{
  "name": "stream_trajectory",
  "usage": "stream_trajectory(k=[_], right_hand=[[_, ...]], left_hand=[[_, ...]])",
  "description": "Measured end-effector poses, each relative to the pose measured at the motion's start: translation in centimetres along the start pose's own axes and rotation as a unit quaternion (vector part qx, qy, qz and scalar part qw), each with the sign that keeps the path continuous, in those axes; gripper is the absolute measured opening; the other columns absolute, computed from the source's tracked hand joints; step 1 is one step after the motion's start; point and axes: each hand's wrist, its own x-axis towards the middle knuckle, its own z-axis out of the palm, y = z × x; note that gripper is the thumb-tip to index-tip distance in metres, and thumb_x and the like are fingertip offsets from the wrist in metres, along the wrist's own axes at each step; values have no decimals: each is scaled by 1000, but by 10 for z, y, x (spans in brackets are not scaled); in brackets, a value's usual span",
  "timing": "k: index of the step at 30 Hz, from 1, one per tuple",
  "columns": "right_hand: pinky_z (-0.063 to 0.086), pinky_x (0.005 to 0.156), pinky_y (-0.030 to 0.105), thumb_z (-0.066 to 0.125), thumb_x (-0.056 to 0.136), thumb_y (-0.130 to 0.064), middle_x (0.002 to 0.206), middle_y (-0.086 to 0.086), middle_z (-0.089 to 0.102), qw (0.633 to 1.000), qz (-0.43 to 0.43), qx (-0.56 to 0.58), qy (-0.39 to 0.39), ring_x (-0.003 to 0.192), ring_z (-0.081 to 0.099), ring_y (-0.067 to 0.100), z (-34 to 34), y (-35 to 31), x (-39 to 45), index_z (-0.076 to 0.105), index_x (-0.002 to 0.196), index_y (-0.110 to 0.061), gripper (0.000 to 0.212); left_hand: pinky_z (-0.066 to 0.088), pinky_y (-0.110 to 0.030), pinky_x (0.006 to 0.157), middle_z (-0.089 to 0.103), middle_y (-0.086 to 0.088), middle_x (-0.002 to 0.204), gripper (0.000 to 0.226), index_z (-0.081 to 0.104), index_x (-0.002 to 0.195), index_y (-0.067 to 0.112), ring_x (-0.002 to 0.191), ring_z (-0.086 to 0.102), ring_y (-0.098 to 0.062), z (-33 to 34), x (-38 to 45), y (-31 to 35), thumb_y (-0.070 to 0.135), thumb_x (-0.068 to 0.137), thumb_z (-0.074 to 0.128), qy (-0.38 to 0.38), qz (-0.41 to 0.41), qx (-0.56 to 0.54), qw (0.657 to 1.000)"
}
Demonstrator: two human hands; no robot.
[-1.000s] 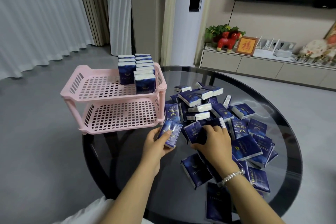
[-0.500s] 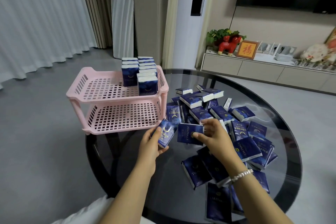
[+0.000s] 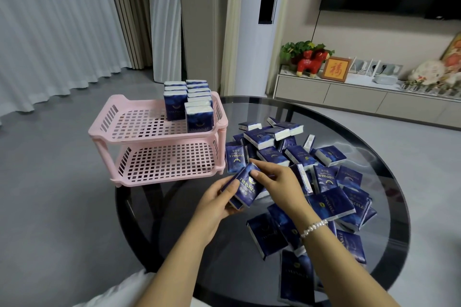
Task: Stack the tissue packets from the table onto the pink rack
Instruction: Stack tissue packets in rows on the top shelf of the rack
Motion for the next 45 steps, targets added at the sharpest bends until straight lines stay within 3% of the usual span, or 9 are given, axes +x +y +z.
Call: stream_trajectory(k=[12,17,20,22,24,29,36,42,45], right_hand=[[47,75,7,55,93,-19,103,-6,68,1000,7,-27,-9,96,63,5,9,9,7,66,116,-18,25],[45,72,4,58,92,-24,103,-5,70,996,1,-64,-64,85,60,-9,1,6,15,67,115,-19,25],[45,72,5,61,90,-30,102,-4,71,993,11,-116,19,87,62,-2,-11,7,26,68,112,-17,27],[48,84,23,60,89,-36,107,0,68,952,15,-286,111,102,59,18,-22,12,38,67,113,-17,32],[36,95,35,56,89,-45,119,7,61,888,62,-441,115,115,46,31,-31,14,48,65,116,-16,41],[25,103,41,50,86,-59,126,10,51,847,134,-513,35,123,33,34,-37,16,64,67,99,-11,53],[23,103,43,56,79,-63,130,6,45,867,129,-480,24,126,29,31,-30,19,60,63,106,-16,55],[17,99,36,67,78,-49,100,-1,61,925,84,-357,97,114,42,23,-18,16,39,55,101,-21,38],[29,100,37,68,81,-38,105,-1,62,947,63,-298,102,107,53,21,-23,13,33,57,113,-22,38]], left_hand=[[51,-39,88,69,-12,99,19,60,109,6,86,65,-20,8,12,-9,15,91,57,21,-3,11,1000],[49,-45,98,70,-11,110,29,61,113,9,102,67,-25,4,24,-10,16,86,66,20,7,46,999],[46,-46,101,71,-8,111,25,63,113,11,106,65,-25,3,30,-13,14,88,64,33,23,37,999],[44,-48,103,71,-7,111,22,65,110,14,109,64,-25,1,33,-14,15,88,64,44,29,27,998],[43,-48,104,71,-5,110,19,66,107,16,110,64,-26,-1,35,-14,15,88,64,50,32,19,998],[45,-46,103,72,-3,110,20,66,108,17,107,65,-22,-1,36,-14,14,88,64,46,32,9,998],[46,-44,102,72,1,109,26,64,114,17,106,66,-18,-3,38,-15,15,87,65,62,42,6,997],[49,-39,97,71,1,110,22,64,109,22,108,65,-19,-5,36,-15,17,87,66,74,53,4,996],[46,-42,102,68,2,118,39,62,120,18,113,62,-17,-7,33,-13,26,83,71,79,59,-8,995]])
